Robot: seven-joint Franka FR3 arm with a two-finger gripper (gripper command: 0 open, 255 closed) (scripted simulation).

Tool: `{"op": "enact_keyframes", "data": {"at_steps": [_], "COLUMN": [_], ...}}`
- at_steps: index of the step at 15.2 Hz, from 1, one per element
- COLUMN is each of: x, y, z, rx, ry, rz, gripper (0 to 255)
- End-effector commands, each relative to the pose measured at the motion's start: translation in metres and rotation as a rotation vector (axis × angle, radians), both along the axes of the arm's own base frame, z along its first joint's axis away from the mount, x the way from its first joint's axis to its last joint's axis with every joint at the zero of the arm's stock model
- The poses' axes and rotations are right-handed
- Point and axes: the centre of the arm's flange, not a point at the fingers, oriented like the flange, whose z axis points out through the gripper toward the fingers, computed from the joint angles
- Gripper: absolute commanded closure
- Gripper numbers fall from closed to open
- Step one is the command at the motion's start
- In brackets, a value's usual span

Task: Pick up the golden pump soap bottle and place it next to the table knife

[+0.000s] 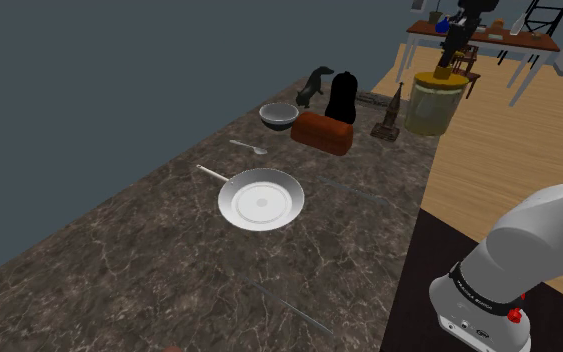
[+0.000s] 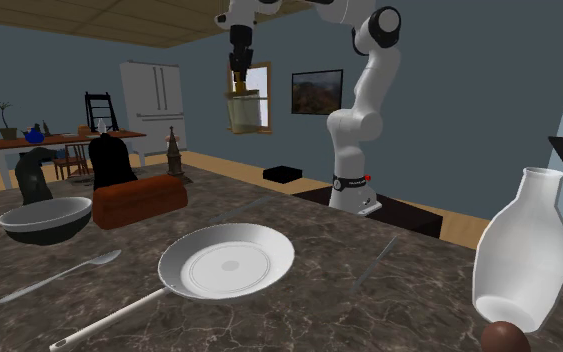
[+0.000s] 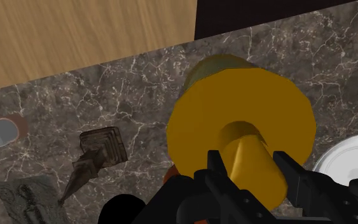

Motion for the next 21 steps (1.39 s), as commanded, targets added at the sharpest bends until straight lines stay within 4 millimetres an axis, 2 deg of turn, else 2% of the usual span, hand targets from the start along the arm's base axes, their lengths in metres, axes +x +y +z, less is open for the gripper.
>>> {"op": "enact_keyframes", "data": {"at_steps": [1, 21], "x": [0.000, 0.000], "y": [0.000, 0.000], "z": [-0.010, -0.116], "rx": [0.000, 0.000], "ry": [-0.001, -0.001], "rz": [0.000, 0.000], "gripper": [255, 255]}}
